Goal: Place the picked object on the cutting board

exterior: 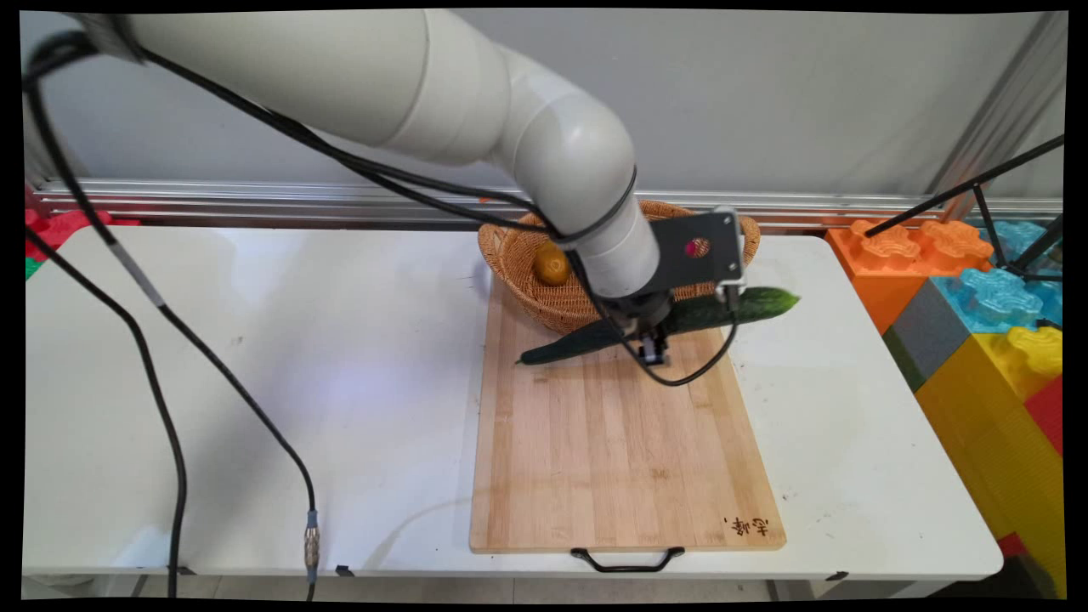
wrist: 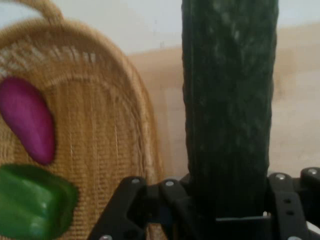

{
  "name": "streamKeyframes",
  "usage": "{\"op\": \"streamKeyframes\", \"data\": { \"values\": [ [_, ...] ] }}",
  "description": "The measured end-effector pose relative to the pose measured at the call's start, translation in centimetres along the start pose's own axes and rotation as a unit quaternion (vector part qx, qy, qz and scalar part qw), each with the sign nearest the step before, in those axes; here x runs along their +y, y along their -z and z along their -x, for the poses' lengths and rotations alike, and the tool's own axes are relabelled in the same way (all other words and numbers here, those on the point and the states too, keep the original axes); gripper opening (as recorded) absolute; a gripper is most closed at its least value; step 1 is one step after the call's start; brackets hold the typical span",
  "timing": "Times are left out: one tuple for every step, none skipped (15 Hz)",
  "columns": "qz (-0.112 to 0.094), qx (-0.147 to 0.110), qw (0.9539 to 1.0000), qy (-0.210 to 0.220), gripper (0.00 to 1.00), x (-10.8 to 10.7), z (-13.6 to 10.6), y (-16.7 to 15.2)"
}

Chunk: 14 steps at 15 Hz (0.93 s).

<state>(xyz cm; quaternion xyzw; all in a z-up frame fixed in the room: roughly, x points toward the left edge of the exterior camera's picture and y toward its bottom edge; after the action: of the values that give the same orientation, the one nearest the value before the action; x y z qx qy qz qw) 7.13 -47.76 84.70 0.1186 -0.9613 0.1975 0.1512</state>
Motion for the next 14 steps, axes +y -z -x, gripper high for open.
{"op": "streamKeyframes", "data": {
  "values": [
    [0.002,-0.008,1.0000,0.003,0.00,-0.1,0.5,-0.8],
    [0.005,-0.015,0.9999,0.007,0.00,-0.2,1.0,-1.6],
    [0.008,-0.020,0.9997,0.011,0.00,-0.2,1.5,-2.2],
    [0.013,-0.026,0.9995,0.016,0.00,-0.3,1.9,-2.9],
    [0.019,-0.030,0.9991,0.023,0.00,-0.3,2.3,-3.6],
    [0.023,-0.032,0.9988,0.027,0.00,-0.2,2.5,-4.1],
    [0.030,-0.034,0.9984,0.033,0.00,-0.2,2.6,-4.6],
    [0.034,-0.036,0.9981,0.037,0.00,-0.1,2.7,-5.0],
    [0.040,-0.036,0.9977,0.042,0.00,0.0,2.8,-5.3],
    [0.044,-0.037,0.9974,0.045,1.00,0.1,2.8,-5.6],
    [0.048,-0.036,0.9971,0.047,1.00,0.1,2.8,-5.8],
    [0.053,-0.036,0.9968,0.050,1.00,0.2,2.7,-5.9],
    [0.057,-0.035,0.9964,0.052,1.00,0.4,2.6,-6.0],
    [0.060,-0.035,0.9960,0.055,1.00,0.5,2.5,-6.0]
  ]
}}
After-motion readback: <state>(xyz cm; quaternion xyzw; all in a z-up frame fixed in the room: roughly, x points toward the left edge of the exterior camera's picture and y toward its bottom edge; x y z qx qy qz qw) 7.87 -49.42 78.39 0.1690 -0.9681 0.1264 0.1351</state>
